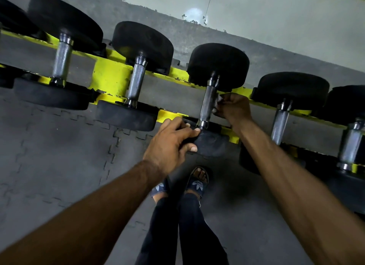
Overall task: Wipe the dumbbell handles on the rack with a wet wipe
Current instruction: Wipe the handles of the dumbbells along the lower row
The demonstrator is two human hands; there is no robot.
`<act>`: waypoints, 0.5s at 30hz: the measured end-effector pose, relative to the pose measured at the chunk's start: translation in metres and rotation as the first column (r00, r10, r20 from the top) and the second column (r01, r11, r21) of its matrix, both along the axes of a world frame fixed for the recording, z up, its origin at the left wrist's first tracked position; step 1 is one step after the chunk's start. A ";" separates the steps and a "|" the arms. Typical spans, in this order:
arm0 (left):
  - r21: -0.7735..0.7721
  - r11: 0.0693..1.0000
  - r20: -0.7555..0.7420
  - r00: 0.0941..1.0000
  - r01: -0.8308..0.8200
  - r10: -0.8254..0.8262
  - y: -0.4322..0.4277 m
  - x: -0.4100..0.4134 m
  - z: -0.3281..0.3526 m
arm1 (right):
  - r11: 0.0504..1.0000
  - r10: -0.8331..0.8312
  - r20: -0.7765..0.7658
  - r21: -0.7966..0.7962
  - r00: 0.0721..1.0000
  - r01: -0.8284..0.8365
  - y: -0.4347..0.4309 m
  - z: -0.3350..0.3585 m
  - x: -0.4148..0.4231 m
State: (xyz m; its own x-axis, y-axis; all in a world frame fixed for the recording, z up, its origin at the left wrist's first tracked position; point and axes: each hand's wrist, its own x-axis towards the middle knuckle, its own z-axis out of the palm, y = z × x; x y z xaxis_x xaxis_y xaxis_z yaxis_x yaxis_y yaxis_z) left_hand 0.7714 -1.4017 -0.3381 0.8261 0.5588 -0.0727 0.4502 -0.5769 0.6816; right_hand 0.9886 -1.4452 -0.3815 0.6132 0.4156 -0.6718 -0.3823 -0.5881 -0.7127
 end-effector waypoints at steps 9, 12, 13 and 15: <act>-0.007 1.000 -0.025 1.000 -0.005 0.004 -0.002 0.000 0.001 | 0.860 0.443 -0.190 -0.186 0.876 -0.475 -0.014 0.001 -0.003; -0.013 1.000 -0.030 1.000 -0.008 0.007 -0.002 0.000 0.003 | 0.852 0.459 -0.235 -0.157 0.857 -0.500 -0.008 -0.003 -0.006; -0.014 1.000 -0.029 1.000 -0.010 0.009 -0.002 0.000 0.003 | 0.860 0.448 -0.254 -0.140 0.857 -0.490 -0.009 -0.003 -0.007; -0.018 1.000 -0.032 0.999 -0.011 0.011 -0.002 -0.001 0.003 | 0.886 0.404 -0.257 -0.128 0.878 -0.446 -0.014 -0.002 -0.007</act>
